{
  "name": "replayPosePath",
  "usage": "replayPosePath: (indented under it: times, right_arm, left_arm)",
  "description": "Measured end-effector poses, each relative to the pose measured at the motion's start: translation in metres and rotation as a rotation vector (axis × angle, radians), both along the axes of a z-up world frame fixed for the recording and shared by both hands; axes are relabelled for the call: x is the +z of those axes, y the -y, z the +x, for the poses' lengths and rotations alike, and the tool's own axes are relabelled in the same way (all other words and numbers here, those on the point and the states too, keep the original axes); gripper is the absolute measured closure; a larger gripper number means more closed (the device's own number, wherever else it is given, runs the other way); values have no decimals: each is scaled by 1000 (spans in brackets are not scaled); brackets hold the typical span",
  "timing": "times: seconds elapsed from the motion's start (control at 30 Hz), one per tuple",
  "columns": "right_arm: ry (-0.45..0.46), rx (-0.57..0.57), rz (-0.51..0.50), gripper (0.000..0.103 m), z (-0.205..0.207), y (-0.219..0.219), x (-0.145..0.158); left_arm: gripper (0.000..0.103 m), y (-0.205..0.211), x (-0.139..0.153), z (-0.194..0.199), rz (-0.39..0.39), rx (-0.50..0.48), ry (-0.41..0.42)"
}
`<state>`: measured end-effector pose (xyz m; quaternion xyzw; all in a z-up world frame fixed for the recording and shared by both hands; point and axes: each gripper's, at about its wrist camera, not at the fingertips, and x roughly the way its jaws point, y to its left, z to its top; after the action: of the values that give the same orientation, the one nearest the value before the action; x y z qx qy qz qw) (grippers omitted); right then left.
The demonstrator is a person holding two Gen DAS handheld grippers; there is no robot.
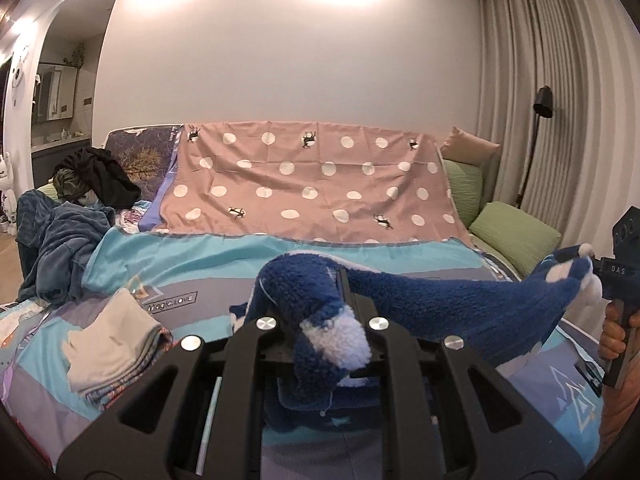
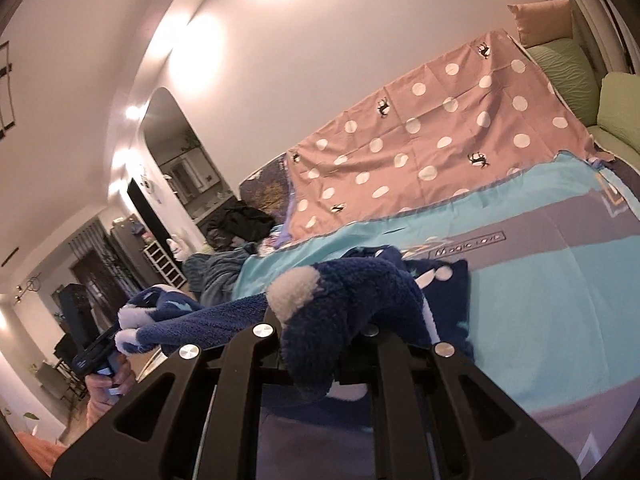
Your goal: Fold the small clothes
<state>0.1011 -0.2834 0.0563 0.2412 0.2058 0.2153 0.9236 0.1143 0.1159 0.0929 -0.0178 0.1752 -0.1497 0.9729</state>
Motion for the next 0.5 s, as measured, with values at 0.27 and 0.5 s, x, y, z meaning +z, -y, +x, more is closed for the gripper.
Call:
replayPosePath:
  times: [0.27,0.5]
  right_arm:
    - [-78,-75,-37,92,76,2,-9]
    - [-132,-67,-90,92,125,-11,-30]
  left_arm:
    - [89,0,-22,79,19,82,-81]
    - [89,10,-46,127,33,88,-108]
